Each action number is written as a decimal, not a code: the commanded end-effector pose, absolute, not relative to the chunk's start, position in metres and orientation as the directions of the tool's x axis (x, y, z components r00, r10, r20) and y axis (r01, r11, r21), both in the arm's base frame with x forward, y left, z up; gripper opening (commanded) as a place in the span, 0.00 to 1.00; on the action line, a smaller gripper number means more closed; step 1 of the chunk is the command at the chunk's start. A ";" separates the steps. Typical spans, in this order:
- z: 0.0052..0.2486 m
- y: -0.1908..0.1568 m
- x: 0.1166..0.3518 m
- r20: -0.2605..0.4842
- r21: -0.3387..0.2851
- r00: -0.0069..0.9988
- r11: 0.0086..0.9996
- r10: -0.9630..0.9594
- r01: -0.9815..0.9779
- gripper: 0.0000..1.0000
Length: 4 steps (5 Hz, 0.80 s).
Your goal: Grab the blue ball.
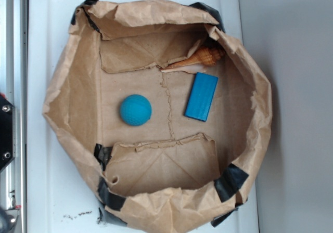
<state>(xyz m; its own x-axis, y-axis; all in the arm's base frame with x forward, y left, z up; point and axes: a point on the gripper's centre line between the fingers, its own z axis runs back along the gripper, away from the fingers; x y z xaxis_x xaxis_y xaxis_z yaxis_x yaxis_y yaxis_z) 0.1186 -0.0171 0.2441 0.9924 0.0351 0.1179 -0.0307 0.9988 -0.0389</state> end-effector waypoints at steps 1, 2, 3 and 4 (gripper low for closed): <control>0.244 -0.017 0.119 0.118 -0.039 0.992 0.999 0.035 -0.031 1.00; 0.238 0.011 0.169 0.077 -0.011 0.997 1.000 0.030 -0.029 1.00; 0.236 0.019 0.218 0.105 0.076 0.994 0.996 0.031 -0.040 1.00; 0.276 0.028 0.269 0.150 0.002 0.987 0.999 -0.054 0.054 1.00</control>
<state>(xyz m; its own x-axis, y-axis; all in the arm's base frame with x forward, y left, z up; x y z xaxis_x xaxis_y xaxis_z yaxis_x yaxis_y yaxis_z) 0.2679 0.0222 0.2586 0.9926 -0.0733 0.0972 0.0741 0.9972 -0.0051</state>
